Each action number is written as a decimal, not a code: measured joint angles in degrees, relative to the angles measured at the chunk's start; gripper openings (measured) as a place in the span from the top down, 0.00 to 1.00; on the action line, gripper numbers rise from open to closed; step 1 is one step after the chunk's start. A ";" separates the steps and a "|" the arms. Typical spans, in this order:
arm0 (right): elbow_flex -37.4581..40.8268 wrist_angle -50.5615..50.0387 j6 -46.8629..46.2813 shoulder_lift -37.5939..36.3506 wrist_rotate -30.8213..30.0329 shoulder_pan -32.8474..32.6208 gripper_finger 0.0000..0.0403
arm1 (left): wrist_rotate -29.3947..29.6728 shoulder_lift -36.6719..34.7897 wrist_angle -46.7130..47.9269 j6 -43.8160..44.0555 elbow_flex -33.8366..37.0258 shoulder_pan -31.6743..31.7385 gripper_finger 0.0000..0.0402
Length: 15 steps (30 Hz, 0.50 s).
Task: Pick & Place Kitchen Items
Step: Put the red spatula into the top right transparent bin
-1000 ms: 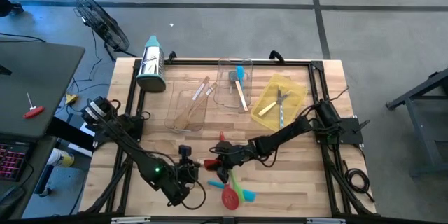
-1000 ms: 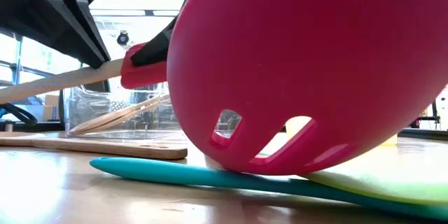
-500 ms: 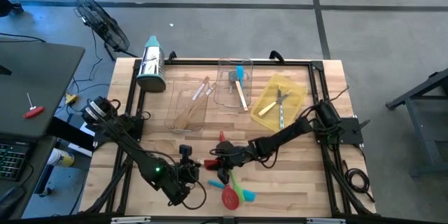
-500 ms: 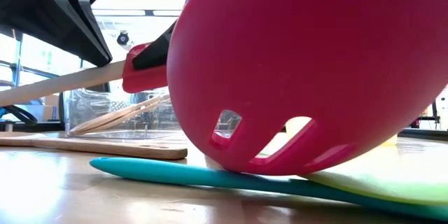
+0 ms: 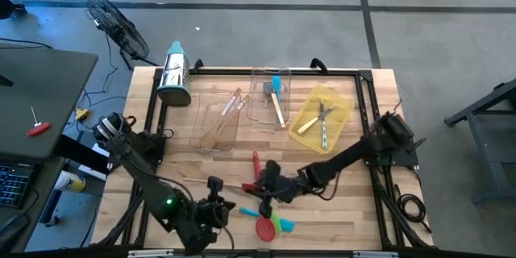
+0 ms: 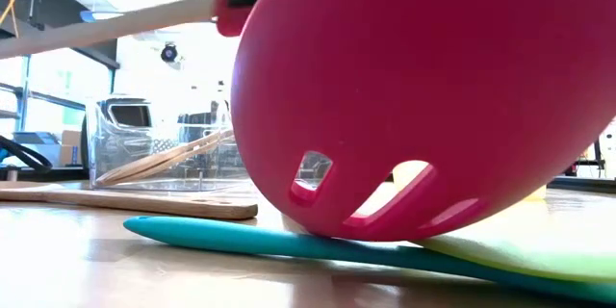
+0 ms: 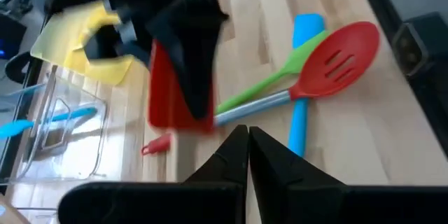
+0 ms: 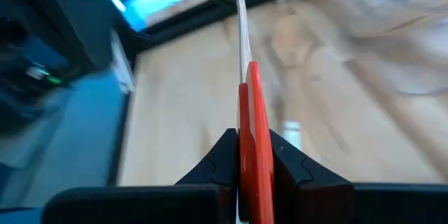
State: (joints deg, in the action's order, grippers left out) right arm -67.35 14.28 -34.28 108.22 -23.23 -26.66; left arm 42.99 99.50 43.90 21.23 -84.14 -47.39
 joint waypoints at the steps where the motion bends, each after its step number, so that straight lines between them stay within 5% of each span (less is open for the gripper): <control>1: 0.02 -2.46 0.25 -1.14 -2.43 -0.78 0.93 | 0.02 0.00 0.53 0.01 -0.53 -0.49 0.97; 15: 0.03 -24.58 3.10 -15.32 -44.73 -9.77 0.93 | 0.09 -0.02 13.56 10.67 -0.57 -2.50 0.97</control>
State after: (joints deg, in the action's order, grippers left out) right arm -67.33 -10.30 -31.18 92.90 -67.96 -36.42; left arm 43.08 99.48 57.46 31.90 -84.71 -49.89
